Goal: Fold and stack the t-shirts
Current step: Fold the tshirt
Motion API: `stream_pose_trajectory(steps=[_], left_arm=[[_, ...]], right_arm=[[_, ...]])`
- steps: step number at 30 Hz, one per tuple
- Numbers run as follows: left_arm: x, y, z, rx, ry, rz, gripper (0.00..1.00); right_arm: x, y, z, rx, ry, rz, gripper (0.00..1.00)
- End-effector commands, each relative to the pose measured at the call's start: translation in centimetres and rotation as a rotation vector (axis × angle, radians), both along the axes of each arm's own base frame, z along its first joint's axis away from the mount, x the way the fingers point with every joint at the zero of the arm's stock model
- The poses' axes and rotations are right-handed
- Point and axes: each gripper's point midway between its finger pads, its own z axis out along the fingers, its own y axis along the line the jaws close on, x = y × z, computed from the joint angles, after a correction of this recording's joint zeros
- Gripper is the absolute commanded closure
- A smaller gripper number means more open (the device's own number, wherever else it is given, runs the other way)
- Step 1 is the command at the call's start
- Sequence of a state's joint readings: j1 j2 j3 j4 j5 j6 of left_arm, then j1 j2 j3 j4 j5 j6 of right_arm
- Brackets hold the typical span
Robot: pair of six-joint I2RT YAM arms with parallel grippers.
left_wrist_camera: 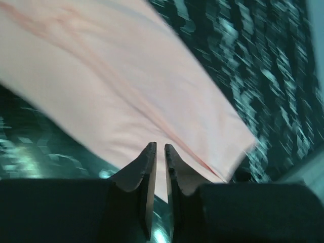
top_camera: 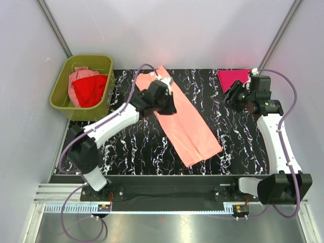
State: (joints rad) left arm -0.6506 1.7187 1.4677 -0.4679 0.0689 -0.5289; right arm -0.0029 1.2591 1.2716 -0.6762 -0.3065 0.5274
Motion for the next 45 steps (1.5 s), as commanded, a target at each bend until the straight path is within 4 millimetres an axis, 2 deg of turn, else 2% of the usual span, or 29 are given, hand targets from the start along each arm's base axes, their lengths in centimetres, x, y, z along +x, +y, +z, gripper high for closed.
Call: stream_pose_trajectory(steps=[1,2,3,4,5,9,10,14,18,28,31,34,39,42,45], left_arm=[[-6.7,-3.6,-3.2,-0.019,0.127,-0.106,0.88],[-8.2,-4.4,-3.9,-0.025,0.150,-0.130,0.89],[-10.2,-4.8,-5.4,-0.029,0.205,-0.151,0.91],[-12.2,-6.5,-5.6,-0.045,0.204,-0.202,0.94],[-13.4,-6.9,-6.8,-0.029,0.227,-0.215,0.96],[-17.8,-9.5,-9.0,0.009,0.273,-0.277,1.00],[-18.2,-9.6,-9.3,0.020,0.276,-0.280,1.00],[-19.3,-10.1,-10.1,0.043,0.277,-0.279,1.00],[-20.2,-10.4,-11.2,0.066,0.302,-0.281,1.00],[-20.7,-9.2,-14.4,0.141,0.345,-0.255,1.00],[-21.4,-8.4,-15.1,0.157,0.367,-0.252,1.00],[-21.9,-7.5,-15.1,0.179,0.381,-0.219,1.00],[-23.0,-5.0,-15.4,0.199,0.405,-0.169,1.00],[-23.6,-3.3,-16.0,0.214,0.419,-0.139,1.00],[-23.9,-2.0,-16.2,0.231,0.420,-0.117,1.00]], right_arm=[[-1.2,-0.2,4.3,-0.019,-0.113,0.010,0.46],[-1.7,-0.2,4.7,-0.022,-0.120,0.008,0.48],[-1.9,-0.2,4.9,-0.024,-0.126,0.010,0.52],[-2.1,-0.2,5.1,-0.024,-0.129,0.009,0.54],[-2.5,-0.3,5.5,-0.023,-0.137,0.007,0.55],[-3.4,-0.1,6.6,-0.013,-0.165,0.007,0.57],[-3.5,0.0,6.6,-0.011,-0.164,0.011,0.57],[-4.1,0.0,7.0,-0.006,-0.170,0.011,0.58],[-4.3,0.1,6.6,0.000,-0.162,0.013,0.59],[-4.0,0.0,5.8,-0.004,-0.147,0.009,0.59],[-3.7,0.0,5.5,-0.006,-0.141,0.010,0.59],[-3.6,0.0,5.1,-0.005,-0.131,0.006,0.59],[-3.4,0.1,4.0,0.003,-0.098,0.006,0.54],[-3.3,0.3,2.4,0.012,-0.048,0.020,0.50],[-3.4,0.6,0.4,0.027,0.011,0.032,0.51]])
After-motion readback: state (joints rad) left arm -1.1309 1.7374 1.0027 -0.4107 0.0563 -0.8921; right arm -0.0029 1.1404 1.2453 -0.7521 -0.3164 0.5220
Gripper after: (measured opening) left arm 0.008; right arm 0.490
